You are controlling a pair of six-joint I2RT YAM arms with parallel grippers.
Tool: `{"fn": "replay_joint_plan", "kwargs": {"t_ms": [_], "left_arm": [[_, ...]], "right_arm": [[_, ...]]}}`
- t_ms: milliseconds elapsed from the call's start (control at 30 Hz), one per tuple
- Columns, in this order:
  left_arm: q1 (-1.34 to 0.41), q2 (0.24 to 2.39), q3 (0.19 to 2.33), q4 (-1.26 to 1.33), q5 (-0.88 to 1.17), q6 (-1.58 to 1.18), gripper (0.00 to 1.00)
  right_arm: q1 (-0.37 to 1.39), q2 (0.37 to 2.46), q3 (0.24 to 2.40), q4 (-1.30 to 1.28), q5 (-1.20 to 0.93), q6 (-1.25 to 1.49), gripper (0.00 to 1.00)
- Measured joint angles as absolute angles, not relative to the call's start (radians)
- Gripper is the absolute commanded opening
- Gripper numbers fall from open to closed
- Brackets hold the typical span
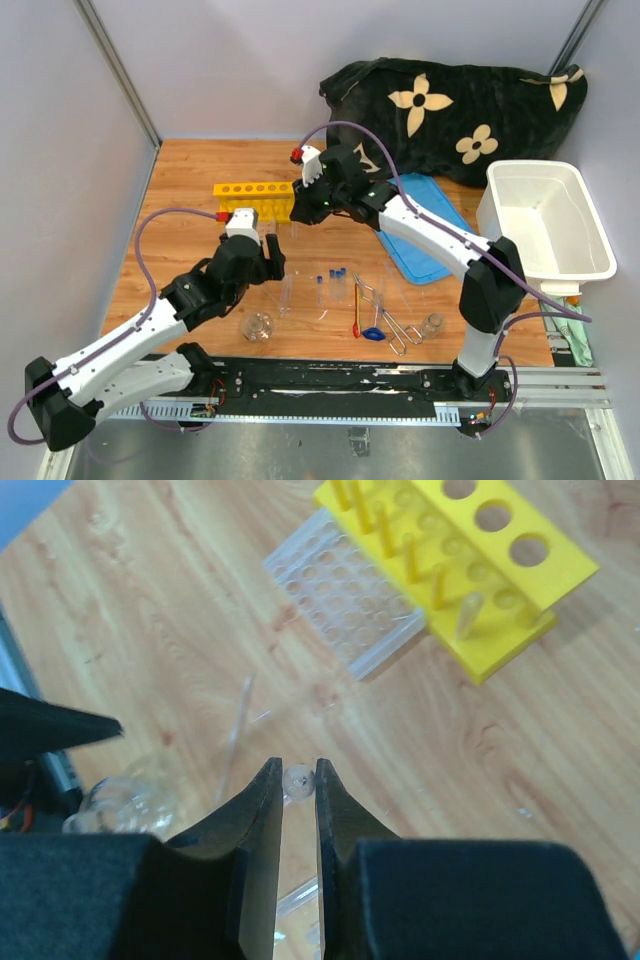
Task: Organize the chemistry lab equipment
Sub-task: Pick up the test tube at the center of the board.
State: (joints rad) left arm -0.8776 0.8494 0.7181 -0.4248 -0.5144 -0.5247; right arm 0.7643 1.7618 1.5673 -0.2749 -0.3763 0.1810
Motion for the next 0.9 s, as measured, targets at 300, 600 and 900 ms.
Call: {"fn": "replay_joint_plan", "kwargs": {"t_ms": [300,600,900], "left_arm": [[-0.567,0.991,0.780,-0.429,-0.327,-0.477,0.69],[-0.525,1.057,0.801,-0.425,-0.271,-0.442,0.64],[-0.390,0.989,0.787,-0.430,-0.212,-0.423,0.66]], "right_arm": [[0.764,1.946,1.691,-0.210,-0.276,0.095,0.01],[0.766,2.086,1.843,-0.106,-0.231,0.041,0.01],[0.766,2.232,2.027,-0.088,-0.227,0.016,0.01]]}}
